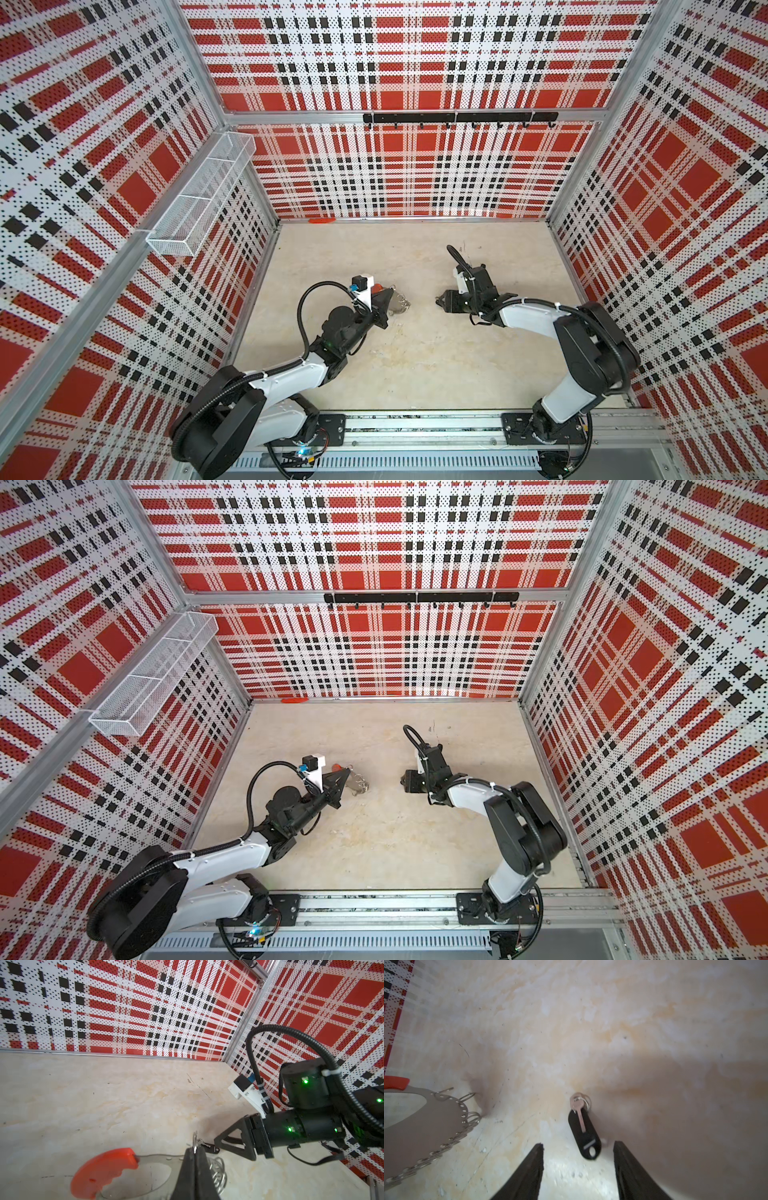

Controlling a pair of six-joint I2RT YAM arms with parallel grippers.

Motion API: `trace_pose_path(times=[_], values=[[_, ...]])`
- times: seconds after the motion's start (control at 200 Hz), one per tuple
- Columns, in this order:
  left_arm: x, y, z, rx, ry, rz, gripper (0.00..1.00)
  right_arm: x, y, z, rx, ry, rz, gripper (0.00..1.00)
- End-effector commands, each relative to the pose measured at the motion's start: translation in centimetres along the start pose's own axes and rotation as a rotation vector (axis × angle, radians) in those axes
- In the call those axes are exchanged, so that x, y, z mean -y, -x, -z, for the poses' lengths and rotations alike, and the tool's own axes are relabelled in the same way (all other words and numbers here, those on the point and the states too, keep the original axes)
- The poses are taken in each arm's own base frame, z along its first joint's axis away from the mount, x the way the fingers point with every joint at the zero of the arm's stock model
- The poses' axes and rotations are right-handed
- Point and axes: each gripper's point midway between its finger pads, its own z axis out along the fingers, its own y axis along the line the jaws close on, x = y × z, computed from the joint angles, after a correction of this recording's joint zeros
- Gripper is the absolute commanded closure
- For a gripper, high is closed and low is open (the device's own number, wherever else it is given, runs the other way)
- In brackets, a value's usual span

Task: Put the keys on the keyring
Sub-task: 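Lower the right gripper over the black key tag and close on it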

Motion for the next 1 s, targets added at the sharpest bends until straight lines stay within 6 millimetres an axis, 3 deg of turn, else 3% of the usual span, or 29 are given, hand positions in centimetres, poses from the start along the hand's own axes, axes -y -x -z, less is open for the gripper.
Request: trace_pose_path(times=[0.0,0.075,0.15,0.236,0.301,0.386,0.486,0.591,0.852,0.997], values=[[-0.5,1.9,0.9,0.096,0.047,-0.046,1.00,-1.1,-0.3,-1.5,-0.023,0.065,-0.015,0.42],[-0.7,2.1,1.2,0.108,0.059,-0.048,1.00,-1.8,-1.3,-2.0,-0.062,0.107,-0.063,0.44],[-0.9,2.3,1.4,0.117,0.069,-0.046,1.00,-3.7,-1.8,-1.6,-0.079,0.188,-0.070,0.46],[-0.7,2.3,1.5,0.120,0.059,-0.034,1.00,-6.3,-1.1,0.4,-0.037,0.308,-0.093,0.47],[-0.3,2.4,1.5,0.119,0.044,-0.035,1.00,-6.7,-0.1,2.2,0.022,0.328,-0.103,0.48],[-0.3,2.4,1.5,0.121,0.042,-0.034,1.00,-5.4,0.7,3.4,0.071,0.233,-0.079,0.52],[-0.3,2.4,1.6,0.120,0.044,-0.035,1.00,-2.2,0.6,3.2,0.054,0.030,-0.062,0.62],[-0.3,2.2,1.5,0.115,0.046,-0.034,1.00,-0.2,0.4,2.7,0.043,-0.085,-0.095,0.69],[-0.3,1.8,1.4,0.103,0.044,-0.034,1.00,1.1,-0.3,1.3,0.040,-0.141,-0.215,0.63],[-0.1,1.7,1.3,0.099,0.035,-0.033,1.00,0.6,-1.0,0.2,0.038,-0.085,-0.302,0.61]])
